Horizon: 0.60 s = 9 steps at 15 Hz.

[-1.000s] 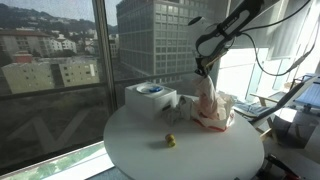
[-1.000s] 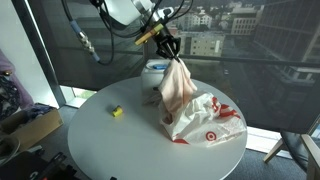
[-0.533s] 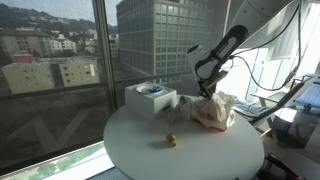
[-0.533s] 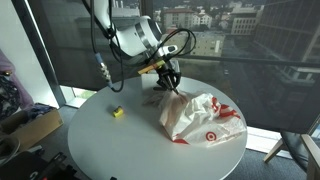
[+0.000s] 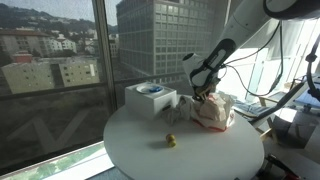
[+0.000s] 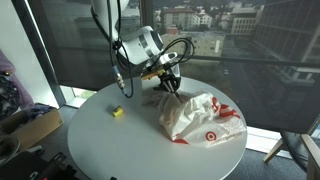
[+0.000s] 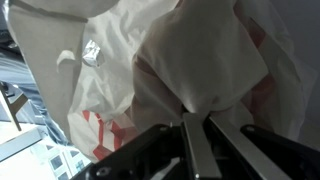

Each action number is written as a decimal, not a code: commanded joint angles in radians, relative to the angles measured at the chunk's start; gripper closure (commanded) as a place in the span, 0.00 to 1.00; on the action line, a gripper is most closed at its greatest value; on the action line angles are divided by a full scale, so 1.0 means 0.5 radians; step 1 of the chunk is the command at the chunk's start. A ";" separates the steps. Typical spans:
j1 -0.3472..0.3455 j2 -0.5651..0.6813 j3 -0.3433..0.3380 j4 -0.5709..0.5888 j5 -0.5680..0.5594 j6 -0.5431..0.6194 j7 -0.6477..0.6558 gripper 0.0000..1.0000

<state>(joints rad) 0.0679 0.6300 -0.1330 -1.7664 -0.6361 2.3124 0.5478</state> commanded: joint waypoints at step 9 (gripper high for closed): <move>0.195 -0.261 -0.075 -0.117 0.007 0.124 -0.109 0.01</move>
<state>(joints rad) 0.1115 0.6172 -0.1878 -1.7415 -0.6041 2.3328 0.5407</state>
